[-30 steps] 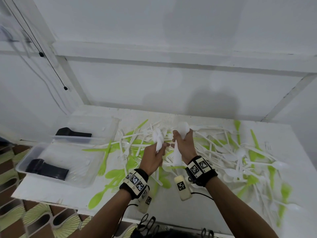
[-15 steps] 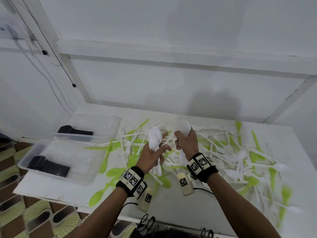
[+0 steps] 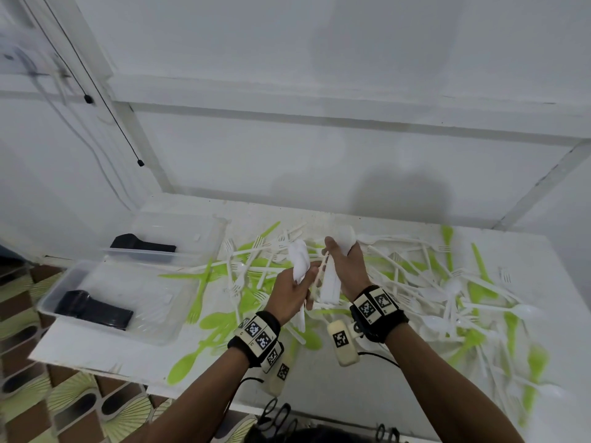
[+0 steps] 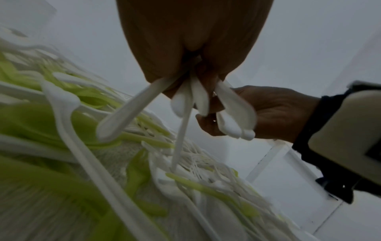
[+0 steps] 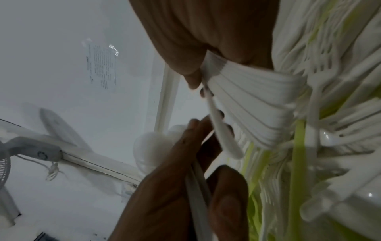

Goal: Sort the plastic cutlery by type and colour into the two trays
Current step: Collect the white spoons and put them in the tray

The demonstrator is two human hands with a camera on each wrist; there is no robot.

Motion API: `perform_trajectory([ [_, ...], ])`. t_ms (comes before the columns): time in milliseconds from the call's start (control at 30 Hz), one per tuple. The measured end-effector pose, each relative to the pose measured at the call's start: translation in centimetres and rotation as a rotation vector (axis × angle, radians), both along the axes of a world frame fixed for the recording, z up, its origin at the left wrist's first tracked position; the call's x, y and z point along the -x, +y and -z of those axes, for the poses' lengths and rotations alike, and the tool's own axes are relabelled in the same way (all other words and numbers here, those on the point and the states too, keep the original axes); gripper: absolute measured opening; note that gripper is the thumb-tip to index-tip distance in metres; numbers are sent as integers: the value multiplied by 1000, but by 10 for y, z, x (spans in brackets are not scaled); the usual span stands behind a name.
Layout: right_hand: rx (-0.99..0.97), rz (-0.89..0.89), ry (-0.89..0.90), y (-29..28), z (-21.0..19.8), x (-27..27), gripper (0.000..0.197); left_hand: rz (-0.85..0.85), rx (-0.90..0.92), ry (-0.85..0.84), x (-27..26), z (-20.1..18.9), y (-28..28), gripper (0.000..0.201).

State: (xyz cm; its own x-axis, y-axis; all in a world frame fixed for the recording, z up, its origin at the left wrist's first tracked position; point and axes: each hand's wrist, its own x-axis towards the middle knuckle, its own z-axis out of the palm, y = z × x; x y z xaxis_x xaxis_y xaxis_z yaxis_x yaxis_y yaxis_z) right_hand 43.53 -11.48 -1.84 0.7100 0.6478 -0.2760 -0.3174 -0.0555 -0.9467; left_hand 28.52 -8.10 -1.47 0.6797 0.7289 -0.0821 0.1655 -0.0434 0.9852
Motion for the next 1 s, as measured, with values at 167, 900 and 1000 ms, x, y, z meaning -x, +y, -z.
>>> perform_trajectory([
  [167,-61,43,37,-7,-6,-13,24,20,14,61,8,3,11,28],
  [900,154,-75,-1,-22,-6,-7,23,200,-131,298,0,-9,20,23],
  [1000,151,44,-24,-18,-6,-24,25,192,-84,258,4,-5,27,32],
])
